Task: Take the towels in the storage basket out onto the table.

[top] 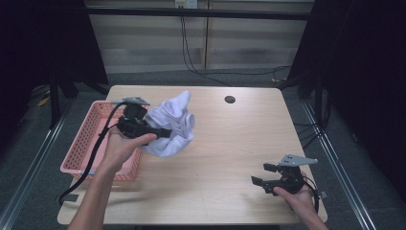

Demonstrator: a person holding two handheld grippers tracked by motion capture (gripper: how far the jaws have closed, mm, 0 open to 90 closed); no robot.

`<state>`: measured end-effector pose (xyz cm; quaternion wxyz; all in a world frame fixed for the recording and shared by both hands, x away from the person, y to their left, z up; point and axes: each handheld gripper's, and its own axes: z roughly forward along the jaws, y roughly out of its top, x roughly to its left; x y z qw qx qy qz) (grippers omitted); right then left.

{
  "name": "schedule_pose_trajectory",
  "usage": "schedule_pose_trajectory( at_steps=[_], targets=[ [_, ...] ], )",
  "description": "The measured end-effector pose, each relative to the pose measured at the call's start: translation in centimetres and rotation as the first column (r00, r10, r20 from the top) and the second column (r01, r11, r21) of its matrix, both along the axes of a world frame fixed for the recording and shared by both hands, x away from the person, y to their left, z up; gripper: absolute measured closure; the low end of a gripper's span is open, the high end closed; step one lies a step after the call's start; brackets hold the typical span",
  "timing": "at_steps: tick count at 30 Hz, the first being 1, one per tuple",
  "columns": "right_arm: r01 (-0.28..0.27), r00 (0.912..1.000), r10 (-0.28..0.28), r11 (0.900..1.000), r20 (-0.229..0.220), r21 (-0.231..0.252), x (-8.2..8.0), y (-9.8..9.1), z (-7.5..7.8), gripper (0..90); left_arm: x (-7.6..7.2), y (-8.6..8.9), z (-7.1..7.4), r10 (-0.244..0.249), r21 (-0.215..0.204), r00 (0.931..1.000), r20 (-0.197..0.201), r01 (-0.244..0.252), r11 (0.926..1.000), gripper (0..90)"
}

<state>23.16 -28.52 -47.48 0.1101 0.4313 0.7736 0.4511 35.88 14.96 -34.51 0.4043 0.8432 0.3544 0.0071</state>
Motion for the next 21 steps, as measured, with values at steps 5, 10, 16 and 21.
schedule_pose_trajectory(
  at_steps=[5, 10, 16, 21],
  targets=[
    [0.004, 1.0000, -0.004, 1.0000, 0.002, 0.004, -0.1, -0.2, 0.1, 20.8, -0.6, -3.8, -2.2, -0.092, -0.005, 0.9948, -0.042, 0.092, 0.9957, 40.3],
    [0.009, 1.0000, -0.009, 0.9999, 0.002, 0.009, -0.2, -0.3, 0.2, 20.8, -1.4, -6.7, -6.3, -0.146, 0.046, 0.9839, -0.103, 0.151, 0.9874, 37.7],
    [-0.002, 1.0000, 0.002, 1.0000, -0.003, 0.003, 0.0, -0.1, 0.0, 21.0, -2.8, -9.5, -11.3, -0.216, 0.078, 0.9635, -0.158, 0.230, 0.9701, 29.9],
    [-0.014, 0.9999, 0.014, 0.9999, -0.004, -0.003, -0.1, 0.2, 0.0, 21.7, -3.1, -9.8, -11.7, -0.233, 0.057, 0.9640, -0.129, 0.242, 0.9687, 19.5]
  ],
)
